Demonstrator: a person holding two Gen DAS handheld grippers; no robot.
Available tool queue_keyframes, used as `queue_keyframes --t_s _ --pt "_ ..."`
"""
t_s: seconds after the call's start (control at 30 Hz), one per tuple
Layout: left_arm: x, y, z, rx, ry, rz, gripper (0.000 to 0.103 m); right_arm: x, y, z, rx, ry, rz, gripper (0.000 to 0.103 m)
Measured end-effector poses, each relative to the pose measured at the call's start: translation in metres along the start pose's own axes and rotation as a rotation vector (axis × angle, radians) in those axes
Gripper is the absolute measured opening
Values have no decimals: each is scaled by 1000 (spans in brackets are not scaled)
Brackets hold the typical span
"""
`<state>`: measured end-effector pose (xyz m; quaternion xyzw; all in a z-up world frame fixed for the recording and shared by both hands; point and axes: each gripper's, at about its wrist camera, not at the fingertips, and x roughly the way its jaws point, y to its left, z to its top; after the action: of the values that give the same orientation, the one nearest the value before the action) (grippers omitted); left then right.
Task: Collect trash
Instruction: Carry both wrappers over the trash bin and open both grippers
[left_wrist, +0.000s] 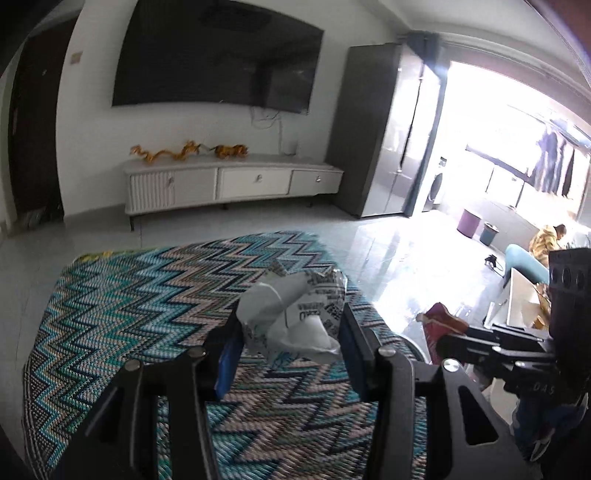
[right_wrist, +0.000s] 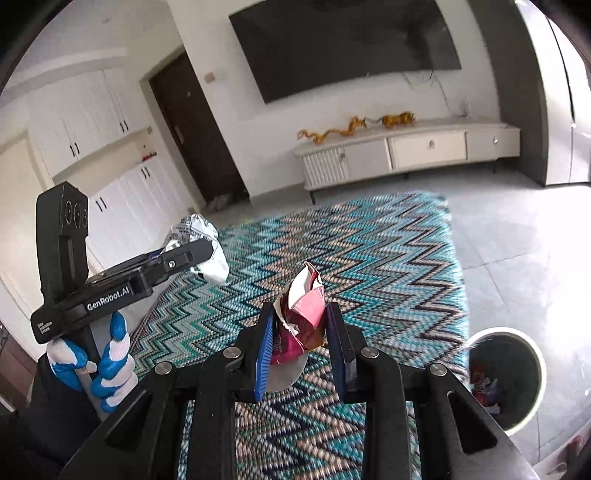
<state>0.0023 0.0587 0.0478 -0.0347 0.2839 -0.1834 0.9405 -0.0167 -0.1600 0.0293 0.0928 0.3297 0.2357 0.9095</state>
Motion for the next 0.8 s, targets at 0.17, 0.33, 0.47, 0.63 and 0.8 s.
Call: queue_keyframes --t_s 0.17,0.33,0.47,0.63,0.8 --pt "-2 -39 -1 53 12 -31 46 -39 -25 -8 41 -49 -54 28" --pt "16 -76 1 92 51 -78 46 -61 -73 -18 116 -61 -151 28" --pt "52 -110 5 128 111 -131 46 -64 -117 -23 170 -43 -241 28" --pt "118 -157 10 163 201 -193 46 -50 -182 -28 248 24 -336 29" --pt "200 -198 4 194 314 -222 48 -17 -233 -33 301 105 -386 31"
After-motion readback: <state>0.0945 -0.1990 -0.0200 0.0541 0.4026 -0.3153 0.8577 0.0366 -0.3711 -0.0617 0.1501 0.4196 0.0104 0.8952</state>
